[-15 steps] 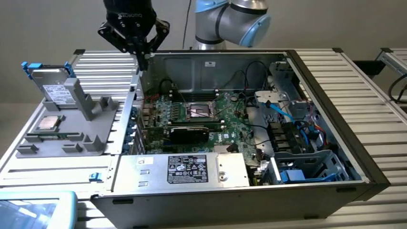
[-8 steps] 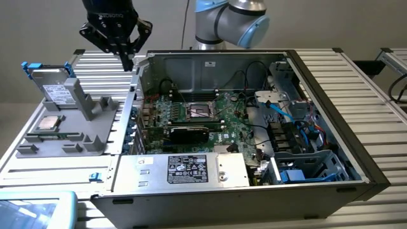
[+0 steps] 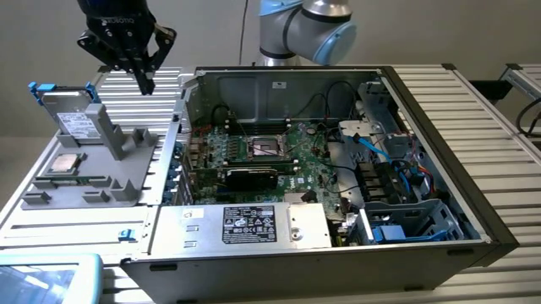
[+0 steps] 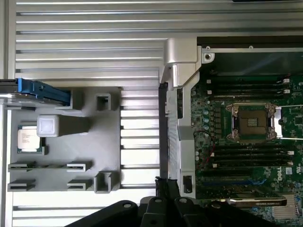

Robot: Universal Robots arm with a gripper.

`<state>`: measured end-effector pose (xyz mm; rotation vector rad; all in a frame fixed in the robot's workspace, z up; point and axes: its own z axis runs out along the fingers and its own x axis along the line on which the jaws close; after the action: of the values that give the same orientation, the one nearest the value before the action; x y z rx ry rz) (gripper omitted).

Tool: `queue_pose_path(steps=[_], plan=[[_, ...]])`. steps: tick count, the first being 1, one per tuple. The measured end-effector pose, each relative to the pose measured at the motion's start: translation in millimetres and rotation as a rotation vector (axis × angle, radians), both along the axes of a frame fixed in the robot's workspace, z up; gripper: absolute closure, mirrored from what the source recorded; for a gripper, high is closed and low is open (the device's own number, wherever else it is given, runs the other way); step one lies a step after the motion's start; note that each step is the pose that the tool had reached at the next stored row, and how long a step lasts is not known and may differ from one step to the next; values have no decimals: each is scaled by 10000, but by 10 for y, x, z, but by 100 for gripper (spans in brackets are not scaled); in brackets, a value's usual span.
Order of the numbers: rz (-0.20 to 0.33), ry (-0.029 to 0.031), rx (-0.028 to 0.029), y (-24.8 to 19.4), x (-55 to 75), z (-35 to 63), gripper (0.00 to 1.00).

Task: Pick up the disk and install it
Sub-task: 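Reach for the disk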

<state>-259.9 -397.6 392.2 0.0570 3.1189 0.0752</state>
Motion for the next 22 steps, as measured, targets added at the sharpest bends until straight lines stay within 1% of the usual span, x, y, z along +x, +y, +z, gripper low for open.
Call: queue_pose_path(steps=[10,13,15,18,21,22], plan=[[0,1,-1,25,-448,-14,89],[1,2,-15,47,-589,-25,89],[0,2,-31,78,-679,-32,89],[1,1,-46,140,-807,-48,89],[0,30,-46,191,-851,-65,89],[1,34,-46,220,-862,-67,89]])
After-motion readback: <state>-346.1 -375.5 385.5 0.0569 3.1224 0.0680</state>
